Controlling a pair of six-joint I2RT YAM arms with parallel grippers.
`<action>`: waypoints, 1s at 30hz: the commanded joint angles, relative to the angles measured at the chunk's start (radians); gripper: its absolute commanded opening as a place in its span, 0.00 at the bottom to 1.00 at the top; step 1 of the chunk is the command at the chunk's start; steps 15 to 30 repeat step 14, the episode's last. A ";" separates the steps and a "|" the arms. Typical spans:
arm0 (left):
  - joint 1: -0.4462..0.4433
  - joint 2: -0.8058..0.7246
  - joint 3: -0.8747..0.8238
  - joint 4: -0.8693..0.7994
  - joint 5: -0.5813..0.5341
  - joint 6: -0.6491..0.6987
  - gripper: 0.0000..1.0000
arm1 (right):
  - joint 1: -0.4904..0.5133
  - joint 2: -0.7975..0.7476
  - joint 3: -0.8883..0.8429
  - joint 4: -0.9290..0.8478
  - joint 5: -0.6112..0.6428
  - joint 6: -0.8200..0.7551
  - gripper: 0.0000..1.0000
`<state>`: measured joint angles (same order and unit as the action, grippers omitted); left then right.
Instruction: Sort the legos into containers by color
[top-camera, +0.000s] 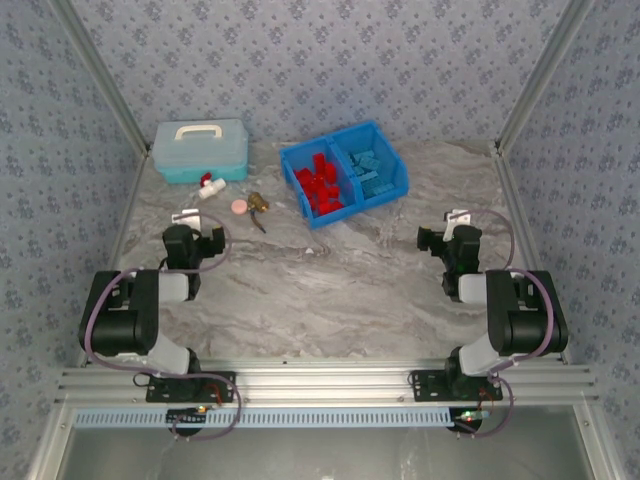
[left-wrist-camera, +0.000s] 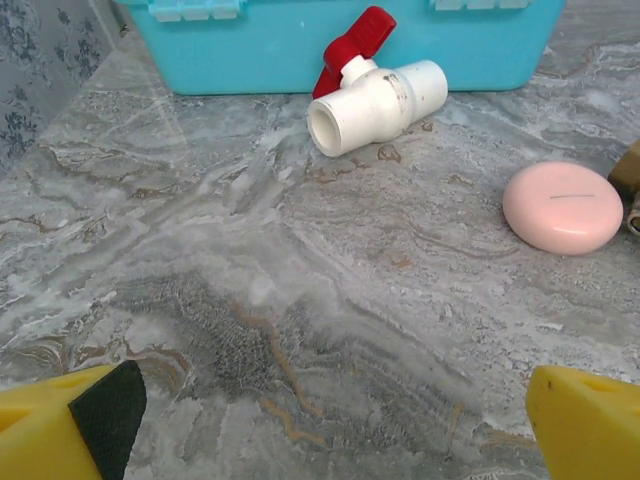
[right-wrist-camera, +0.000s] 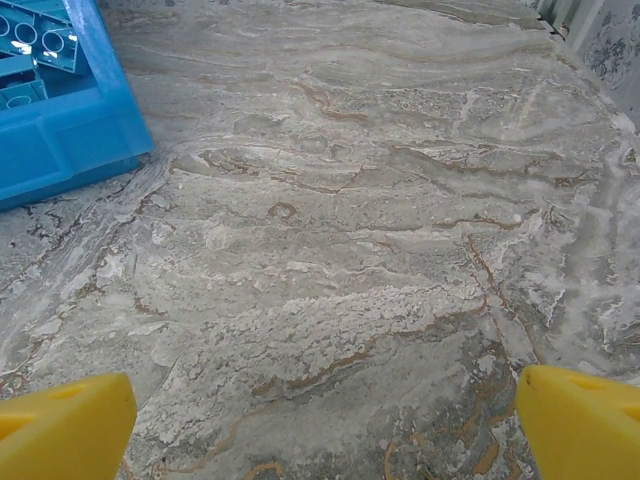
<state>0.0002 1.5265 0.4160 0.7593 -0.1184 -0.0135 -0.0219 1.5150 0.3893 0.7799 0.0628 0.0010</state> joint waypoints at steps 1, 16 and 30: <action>0.004 0.006 -0.007 0.060 0.026 -0.016 0.99 | -0.004 0.006 0.000 0.027 -0.005 -0.018 1.00; 0.004 0.005 -0.006 0.057 0.028 -0.017 0.99 | -0.008 0.005 0.001 0.025 -0.021 -0.018 1.00; 0.004 0.005 -0.006 0.057 0.028 -0.017 0.99 | -0.008 0.005 0.001 0.025 -0.021 -0.018 1.00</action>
